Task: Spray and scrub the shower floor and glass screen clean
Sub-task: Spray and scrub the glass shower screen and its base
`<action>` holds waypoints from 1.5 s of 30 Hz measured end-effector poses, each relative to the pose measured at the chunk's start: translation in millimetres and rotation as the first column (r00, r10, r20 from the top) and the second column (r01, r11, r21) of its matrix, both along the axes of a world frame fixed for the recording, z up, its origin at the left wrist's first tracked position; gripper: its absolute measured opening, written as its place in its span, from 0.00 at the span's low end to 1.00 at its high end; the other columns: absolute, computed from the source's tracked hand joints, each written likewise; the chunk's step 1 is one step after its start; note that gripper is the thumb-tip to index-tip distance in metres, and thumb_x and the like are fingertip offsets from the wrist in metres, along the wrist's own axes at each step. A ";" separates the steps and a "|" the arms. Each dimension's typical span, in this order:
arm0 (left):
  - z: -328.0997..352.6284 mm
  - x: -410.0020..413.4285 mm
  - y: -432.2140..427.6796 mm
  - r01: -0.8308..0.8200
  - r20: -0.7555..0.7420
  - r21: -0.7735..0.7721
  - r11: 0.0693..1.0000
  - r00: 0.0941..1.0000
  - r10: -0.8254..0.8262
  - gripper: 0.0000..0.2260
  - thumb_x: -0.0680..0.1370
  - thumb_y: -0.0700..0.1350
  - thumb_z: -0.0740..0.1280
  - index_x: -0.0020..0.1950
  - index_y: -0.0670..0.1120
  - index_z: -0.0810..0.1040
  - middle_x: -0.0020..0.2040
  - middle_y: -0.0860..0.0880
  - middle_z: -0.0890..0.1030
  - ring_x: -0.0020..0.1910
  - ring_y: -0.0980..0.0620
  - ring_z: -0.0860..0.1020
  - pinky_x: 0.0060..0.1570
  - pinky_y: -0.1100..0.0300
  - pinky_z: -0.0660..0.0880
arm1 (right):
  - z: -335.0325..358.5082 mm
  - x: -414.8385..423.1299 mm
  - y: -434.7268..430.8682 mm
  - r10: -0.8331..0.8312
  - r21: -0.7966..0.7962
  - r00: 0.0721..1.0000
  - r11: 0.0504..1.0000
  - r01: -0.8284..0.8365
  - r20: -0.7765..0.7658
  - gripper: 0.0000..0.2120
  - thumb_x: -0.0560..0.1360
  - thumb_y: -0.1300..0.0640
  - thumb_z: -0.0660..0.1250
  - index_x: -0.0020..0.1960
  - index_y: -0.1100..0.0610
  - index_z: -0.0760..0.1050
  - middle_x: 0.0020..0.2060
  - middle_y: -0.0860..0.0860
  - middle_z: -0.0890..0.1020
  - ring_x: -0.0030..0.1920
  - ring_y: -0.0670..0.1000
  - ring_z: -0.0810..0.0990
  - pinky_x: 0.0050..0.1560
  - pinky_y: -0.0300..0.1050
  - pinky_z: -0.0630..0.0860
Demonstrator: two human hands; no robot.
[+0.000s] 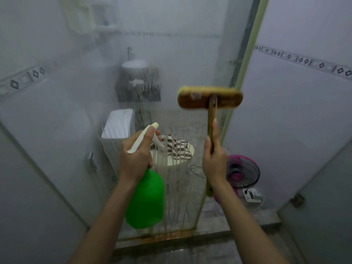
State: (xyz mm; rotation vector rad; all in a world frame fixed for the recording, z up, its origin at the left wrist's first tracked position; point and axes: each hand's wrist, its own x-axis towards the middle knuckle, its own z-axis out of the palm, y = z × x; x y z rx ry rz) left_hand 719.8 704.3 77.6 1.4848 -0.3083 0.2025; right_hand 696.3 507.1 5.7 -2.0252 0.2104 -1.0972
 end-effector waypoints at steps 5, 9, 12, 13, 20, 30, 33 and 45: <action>1.5 6.8 1.8 -0.018 0.005 -0.010 1.000 1.000 0.018 0.13 0.83 0.47 0.64 0.43 0.49 0.84 0.36 0.51 0.86 0.18 0.55 0.69 0.19 0.65 0.67 | -23.4 -20.0 8.2 0.044 -0.018 0.994 0.999 -0.046 -0.096 0.25 0.83 0.59 0.56 0.77 0.44 0.54 0.28 0.41 0.69 0.22 0.45 0.64 0.23 0.34 0.62; 0.6 12.7 2.7 -0.029 0.005 -0.012 1.000 1.000 0.029 0.12 0.83 0.48 0.65 0.43 0.51 0.85 0.37 0.49 0.86 0.18 0.55 0.69 0.20 0.65 0.67 | 68.7 23.0 -10.6 0.011 -0.035 0.994 0.999 -0.007 0.109 0.24 0.84 0.56 0.54 0.77 0.43 0.50 0.25 0.47 0.63 0.22 0.45 0.62 0.22 0.37 0.63; 2.2 14.9 4.9 -0.035 0.007 -0.020 0.999 0.999 0.035 0.11 0.82 0.48 0.65 0.45 0.50 0.85 0.40 0.49 0.87 0.19 0.57 0.71 0.21 0.66 0.68 | 37.1 22.5 -3.8 -0.034 -0.041 0.994 0.998 0.039 0.106 0.25 0.84 0.54 0.53 0.77 0.41 0.50 0.26 0.45 0.64 0.22 0.45 0.64 0.23 0.33 0.63; 3.4 15.8 6.3 -0.031 0.010 -0.016 0.999 0.999 0.031 0.11 0.82 0.48 0.65 0.46 0.49 0.85 0.40 0.49 0.87 0.19 0.57 0.71 0.22 0.66 0.69 | 8.7 13.5 2.2 -0.024 -0.037 0.997 0.999 0.027 0.068 0.25 0.84 0.53 0.53 0.77 0.40 0.51 0.27 0.45 0.66 0.22 0.45 0.65 0.24 0.31 0.63; 6.5 22.5 16.5 -0.063 0.017 -0.023 0.998 0.998 0.064 0.11 0.83 0.48 0.66 0.44 0.52 0.85 0.40 0.54 0.87 0.18 0.53 0.68 0.20 0.65 0.68 | 43.7 16.9 1.5 0.026 -0.053 0.998 0.998 -0.023 0.064 0.25 0.84 0.56 0.54 0.77 0.42 0.51 0.27 0.44 0.67 0.22 0.44 0.63 0.22 0.36 0.63; 14.0 18.0 28.0 -0.095 0.070 -0.023 0.995 0.993 0.097 0.12 0.83 0.47 0.65 0.44 0.54 0.85 0.39 0.51 0.87 0.18 0.54 0.69 0.22 0.65 0.69 | -1.8 5.0 23.7 0.089 -0.068 0.996 0.994 -0.090 -0.027 0.24 0.83 0.48 0.53 0.77 0.38 0.51 0.25 0.50 0.67 0.22 0.46 0.63 0.20 0.43 0.64; 17.7 14.6 30.5 -0.104 0.064 -0.055 0.993 0.992 0.107 0.12 0.83 0.47 0.65 0.42 0.55 0.84 0.36 0.53 0.86 0.17 0.53 0.67 0.21 0.65 0.67 | 63.9 30.1 15.4 0.064 -0.076 0.989 0.996 -0.054 0.134 0.25 0.84 0.58 0.54 0.76 0.45 0.50 0.24 0.46 0.64 0.22 0.46 0.64 0.22 0.34 0.62; 7.7 5.2 41.2 -0.153 0.051 -0.039 0.987 0.987 0.155 0.13 0.83 0.48 0.65 0.42 0.59 0.84 0.40 0.54 0.87 0.17 0.52 0.67 0.20 0.64 0.67 | 38.2 22.1 24.1 0.092 -0.157 0.996 0.984 -0.089 0.011 0.25 0.83 0.55 0.55 0.78 0.46 0.51 0.24 0.47 0.65 0.22 0.48 0.64 0.21 0.37 0.61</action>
